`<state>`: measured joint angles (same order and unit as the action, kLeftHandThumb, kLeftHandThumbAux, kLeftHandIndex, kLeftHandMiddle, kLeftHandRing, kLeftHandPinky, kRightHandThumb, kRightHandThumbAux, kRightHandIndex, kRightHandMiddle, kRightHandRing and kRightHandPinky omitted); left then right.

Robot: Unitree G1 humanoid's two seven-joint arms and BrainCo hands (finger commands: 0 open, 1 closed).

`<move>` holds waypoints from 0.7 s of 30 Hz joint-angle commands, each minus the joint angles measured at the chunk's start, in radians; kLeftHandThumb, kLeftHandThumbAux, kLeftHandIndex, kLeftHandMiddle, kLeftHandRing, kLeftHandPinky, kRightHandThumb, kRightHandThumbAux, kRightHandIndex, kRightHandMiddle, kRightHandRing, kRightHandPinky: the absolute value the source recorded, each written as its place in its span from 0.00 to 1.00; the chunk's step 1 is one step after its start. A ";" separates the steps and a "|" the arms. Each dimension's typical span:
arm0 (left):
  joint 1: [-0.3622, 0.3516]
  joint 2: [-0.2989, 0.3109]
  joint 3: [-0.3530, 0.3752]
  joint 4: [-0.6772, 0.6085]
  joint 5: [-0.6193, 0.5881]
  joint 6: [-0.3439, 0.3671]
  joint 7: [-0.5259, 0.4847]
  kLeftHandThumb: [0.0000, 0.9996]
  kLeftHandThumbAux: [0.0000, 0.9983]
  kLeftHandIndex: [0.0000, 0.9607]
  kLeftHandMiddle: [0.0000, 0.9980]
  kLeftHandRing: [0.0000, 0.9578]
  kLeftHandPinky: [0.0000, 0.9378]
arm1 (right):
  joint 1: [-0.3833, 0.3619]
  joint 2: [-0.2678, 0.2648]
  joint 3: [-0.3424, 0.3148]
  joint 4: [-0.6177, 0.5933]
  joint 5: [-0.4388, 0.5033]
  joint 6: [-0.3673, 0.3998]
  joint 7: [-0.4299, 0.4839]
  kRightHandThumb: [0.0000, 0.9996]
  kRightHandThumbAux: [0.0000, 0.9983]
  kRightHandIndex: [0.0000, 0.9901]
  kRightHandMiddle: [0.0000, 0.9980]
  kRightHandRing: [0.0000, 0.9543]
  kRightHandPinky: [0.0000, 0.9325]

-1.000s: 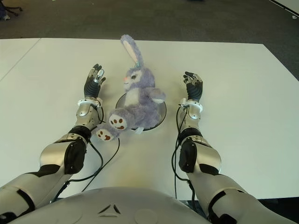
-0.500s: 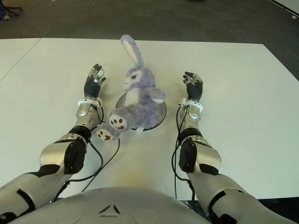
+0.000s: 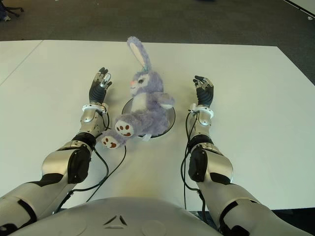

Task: Put the doll into the plate.

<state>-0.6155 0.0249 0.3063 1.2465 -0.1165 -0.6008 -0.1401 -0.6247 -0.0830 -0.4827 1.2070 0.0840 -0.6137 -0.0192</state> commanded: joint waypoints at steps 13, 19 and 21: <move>0.188 -0.042 0.018 0.113 0.006 0.124 0.023 0.00 0.53 0.00 0.00 0.00 0.00 | 0.219 0.055 -0.020 0.140 0.032 0.136 -0.013 0.71 0.74 0.40 0.32 0.30 0.18; 0.187 -0.042 0.019 0.112 0.004 0.124 0.019 0.00 0.54 0.00 0.00 0.00 0.00 | 0.218 0.056 -0.018 0.140 0.030 0.134 -0.017 0.71 0.74 0.40 0.32 0.30 0.22; 0.187 -0.042 0.021 0.112 0.002 0.124 0.017 0.00 0.55 0.00 0.00 0.00 0.00 | 0.219 0.056 -0.018 0.140 0.030 0.132 -0.018 0.71 0.74 0.40 0.32 0.30 0.22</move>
<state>-0.6155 0.0247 0.3078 1.2465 -0.1170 -0.6007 -0.1401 -0.6247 -0.0829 -0.4829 1.2070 0.0842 -0.6137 -0.0193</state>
